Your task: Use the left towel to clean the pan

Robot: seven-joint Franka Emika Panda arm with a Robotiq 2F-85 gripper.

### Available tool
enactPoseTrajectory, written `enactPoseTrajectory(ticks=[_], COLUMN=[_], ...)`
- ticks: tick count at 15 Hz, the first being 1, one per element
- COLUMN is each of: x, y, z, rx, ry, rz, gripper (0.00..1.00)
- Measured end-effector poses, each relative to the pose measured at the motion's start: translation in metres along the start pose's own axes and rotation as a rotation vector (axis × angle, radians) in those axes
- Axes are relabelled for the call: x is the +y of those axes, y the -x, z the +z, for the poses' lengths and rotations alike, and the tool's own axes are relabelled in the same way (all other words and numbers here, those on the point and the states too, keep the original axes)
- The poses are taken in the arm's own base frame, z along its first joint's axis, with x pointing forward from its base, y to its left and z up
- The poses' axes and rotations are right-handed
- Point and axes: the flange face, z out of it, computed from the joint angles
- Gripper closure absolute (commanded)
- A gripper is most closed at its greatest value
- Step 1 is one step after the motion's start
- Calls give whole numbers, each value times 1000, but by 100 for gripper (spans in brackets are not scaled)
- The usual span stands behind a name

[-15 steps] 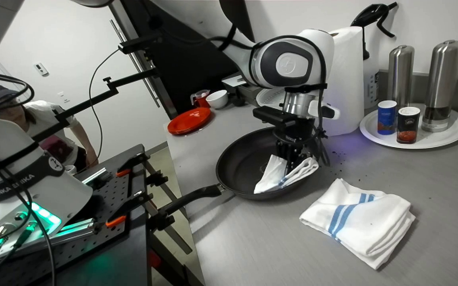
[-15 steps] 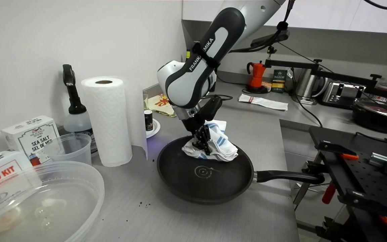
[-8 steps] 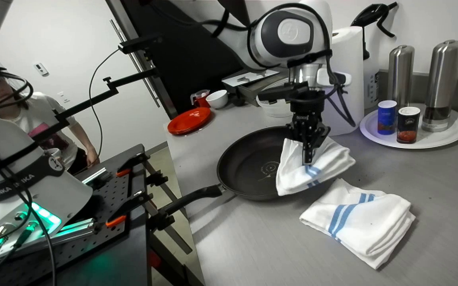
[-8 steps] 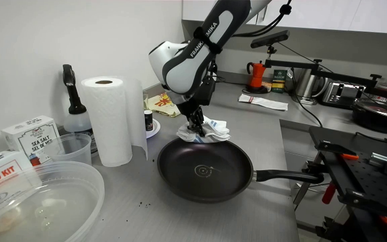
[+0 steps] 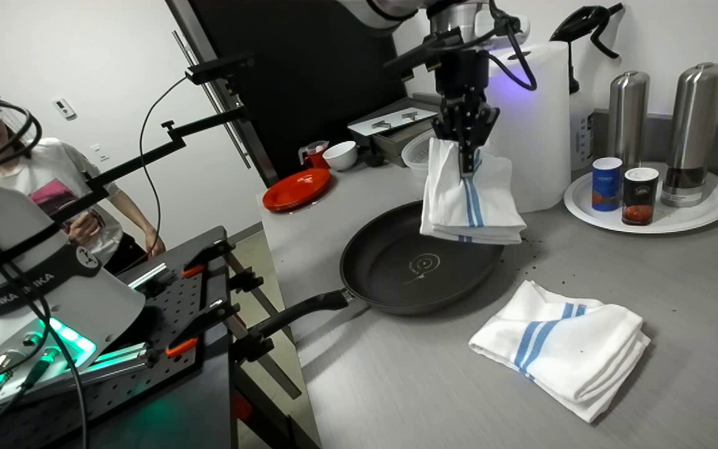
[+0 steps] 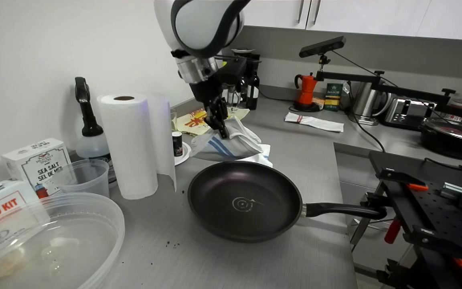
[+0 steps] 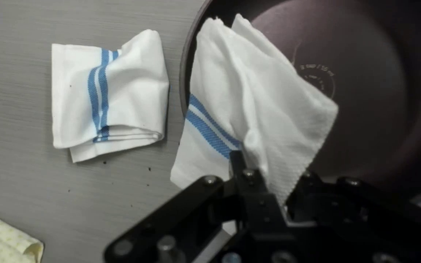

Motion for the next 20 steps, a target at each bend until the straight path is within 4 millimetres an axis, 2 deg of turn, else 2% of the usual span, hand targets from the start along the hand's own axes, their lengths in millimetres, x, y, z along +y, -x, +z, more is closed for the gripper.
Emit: enactPoseTrajectory(ticks=[3, 6, 15, 20], x=[-31, -69, -207, -255], y=[7, 13, 30, 39], z=[-33, -52, -65, -72], rx=[37, 56, 63, 71], ry=[-20, -25, -7, -3], rz=[-41, -89, -289, -361], gripper=[96, 96, 96, 96])
